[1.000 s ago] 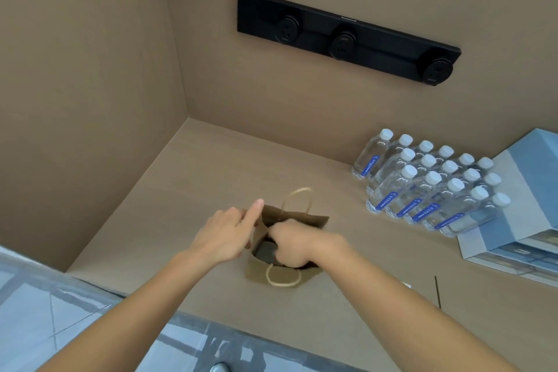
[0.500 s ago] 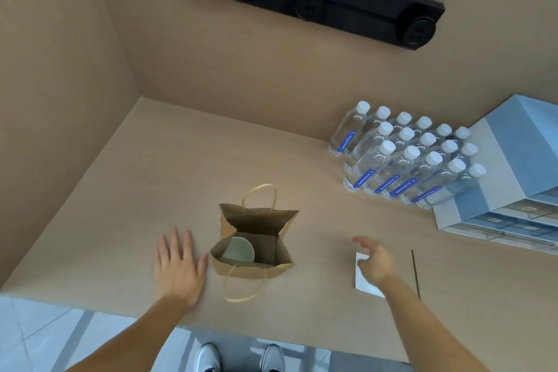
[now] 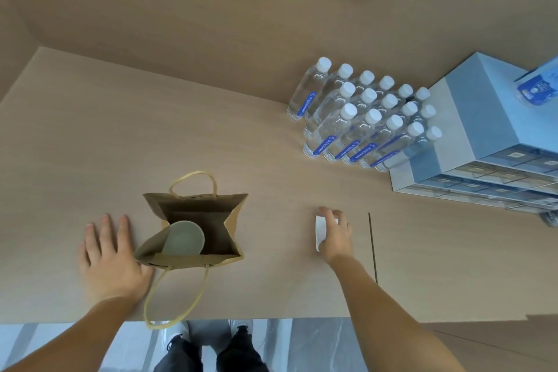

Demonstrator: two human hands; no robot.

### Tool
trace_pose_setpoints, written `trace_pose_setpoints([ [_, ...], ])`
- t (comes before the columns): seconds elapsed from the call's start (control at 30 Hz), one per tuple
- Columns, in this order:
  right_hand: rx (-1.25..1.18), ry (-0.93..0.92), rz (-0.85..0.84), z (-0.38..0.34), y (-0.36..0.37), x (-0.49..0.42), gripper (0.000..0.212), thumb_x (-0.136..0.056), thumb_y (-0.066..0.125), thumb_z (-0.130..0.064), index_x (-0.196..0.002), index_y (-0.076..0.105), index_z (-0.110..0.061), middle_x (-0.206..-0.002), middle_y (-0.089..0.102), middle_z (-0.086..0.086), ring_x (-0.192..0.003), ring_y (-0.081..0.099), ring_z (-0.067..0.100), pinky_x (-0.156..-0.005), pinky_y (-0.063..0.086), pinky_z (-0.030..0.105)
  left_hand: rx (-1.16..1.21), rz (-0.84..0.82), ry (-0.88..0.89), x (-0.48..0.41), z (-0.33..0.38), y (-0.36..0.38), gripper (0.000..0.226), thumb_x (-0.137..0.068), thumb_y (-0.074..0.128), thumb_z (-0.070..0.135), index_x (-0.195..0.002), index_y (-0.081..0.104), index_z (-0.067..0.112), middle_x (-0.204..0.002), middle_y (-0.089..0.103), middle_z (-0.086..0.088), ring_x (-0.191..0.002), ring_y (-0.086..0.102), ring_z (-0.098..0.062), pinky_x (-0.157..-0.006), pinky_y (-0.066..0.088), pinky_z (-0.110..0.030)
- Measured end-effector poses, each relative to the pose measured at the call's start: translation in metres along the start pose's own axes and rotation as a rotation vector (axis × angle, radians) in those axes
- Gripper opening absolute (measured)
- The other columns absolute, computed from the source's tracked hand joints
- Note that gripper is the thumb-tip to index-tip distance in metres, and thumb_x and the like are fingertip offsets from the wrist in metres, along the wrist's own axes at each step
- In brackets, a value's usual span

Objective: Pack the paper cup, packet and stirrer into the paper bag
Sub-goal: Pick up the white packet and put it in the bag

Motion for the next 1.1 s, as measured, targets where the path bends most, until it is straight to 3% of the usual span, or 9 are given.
trace_pose_setpoints([
  [0.17, 0.232, 0.055, -0.072, 0.004, -0.005, -0.017, 0.050, -0.078, 0.053, 0.006, -0.124, 0.052, -0.014, -0.129, 0.053, 0.008, -0.119, 0.046, 0.029, -0.088, 0.046, 0.034, 0.006, 0.056, -0.008, 0.004, 0.004, -0.009, 0.084, -0.074, 0.033, 0.051, -0.149, 0.026, 0.015, -0.160, 0.025, -0.021, -0.148, 0.014, -0.041, -0.117, -0.021, -0.029],
  [0.3, 0.462, 0.048, -0.057, -0.005, -0.022, -0.012, 0.027, -0.081, 0.057, -0.016, -0.106, 0.067, -0.016, -0.119, 0.054, 0.006, -0.113, 0.042, 0.030, -0.093, 0.037, 0.035, 0.099, 0.147, -0.014, 0.010, 0.013, -0.018, 0.076, -0.085, 0.027, 0.054, -0.149, 0.031, 0.014, -0.163, 0.023, -0.019, -0.151, 0.010, -0.041, -0.121, 0.008, -0.051],
  [0.37, 0.337, -0.033, -0.021, -0.029, -0.043, 0.000, 0.015, -0.081, 0.064, -0.029, -0.090, 0.068, -0.017, -0.103, 0.058, 0.004, -0.103, 0.047, 0.029, -0.088, 0.039, 0.035, 0.106, 0.148, -0.005, 0.012, 0.016, -0.023, 0.077, -0.085, 0.027, 0.055, -0.150, 0.030, 0.013, -0.164, 0.021, -0.019, -0.152, 0.009, -0.040, -0.122, 0.008, -0.052],
  [0.47, -0.234, -0.132, -0.159, -0.083, -0.087, 0.036, 0.020, -0.078, 0.074, -0.017, -0.070, 0.056, -0.017, -0.067, 0.054, 0.000, -0.065, 0.050, 0.019, -0.058, 0.041, 0.029, 0.103, 0.122, -0.009, 0.014, 0.018, -0.027, 0.081, -0.083, 0.029, 0.053, -0.152, 0.028, 0.012, -0.165, 0.018, -0.018, -0.153, 0.007, -0.040, -0.122, 0.007, -0.052],
  [0.63, -0.684, -0.495, -0.325, -0.185, -0.171, 0.145, 0.010, -0.087, 0.070, -0.014, -0.089, 0.074, -0.023, -0.078, 0.075, -0.001, -0.065, 0.062, 0.011, -0.056, 0.046, 0.017, 0.042, 0.090, -0.009, 0.012, 0.016, -0.027, 0.081, -0.085, 0.032, 0.053, -0.155, 0.021, 0.014, -0.167, 0.013, -0.016, -0.154, 0.006, -0.039, -0.124, 0.008, -0.051],
  [0.8, -0.154, -0.727, -0.109, -0.265, -0.159, 0.195, 0.029, -0.090, 0.051, -0.013, -0.099, 0.070, -0.032, -0.068, 0.062, -0.005, -0.064, 0.048, 0.017, -0.047, 0.032, 0.016, 0.041, 0.080, -0.001, 0.014, 0.015, -0.027, 0.079, -0.087, 0.029, 0.053, -0.155, 0.021, 0.015, -0.166, 0.015, -0.015, -0.154, 0.007, -0.038, -0.124, 0.009, -0.051],
  [0.9, 0.168, -0.629, -0.151, -0.291, -0.116, 0.186, 0.015, -0.085, 0.050, -0.005, -0.088, 0.063, -0.014, -0.063, 0.038, 0.003, -0.062, 0.045, 0.029, -0.044, 0.033, 0.027, 0.033, 0.083, 0.006, 0.013, 0.014, -0.025, 0.078, -0.088, 0.030, 0.053, -0.155, 0.021, 0.014, -0.166, 0.015, -0.016, -0.154, 0.007, -0.039, -0.124, 0.009, -0.051],
  [0.97, 0.278, -0.546, -0.161, -0.300, -0.096, 0.176, 0.008, -0.086, 0.055, -0.007, -0.082, 0.062, -0.009, -0.064, 0.040, 0.005, -0.056, 0.043, 0.027, -0.050, 0.039, 0.028, 0.051, 0.093, 0.007, 0.012, 0.013, -0.024, 0.077, -0.089, 0.029, 0.053, -0.155, 0.022, 0.014, -0.166, 0.016, -0.017, -0.153, 0.008, -0.039, -0.124, 0.010, -0.051],
  [1.1, 0.315, -0.415, -0.212, -0.304, -0.072, 0.156, 0.025, -0.084, 0.060, 0.000, -0.109, 0.063, -0.003, -0.106, 0.063, 0.017, -0.089, 0.063, 0.032, -0.064, 0.048, 0.038, 0.045, 0.110, 0.007, 0.009, 0.009, -0.018, 0.075, -0.093, 0.019, 0.059, -0.155, 0.020, 0.017, -0.166, 0.018, -0.014, -0.154, 0.008, -0.036, -0.124, 0.011, -0.050],
])
Point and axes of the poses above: each hand's wrist, its own x-axis away from the middle knuckle, its own y-axis out of the palm, z = x × y, the point moved 5 cm from there along -x, towards the middle knuckle
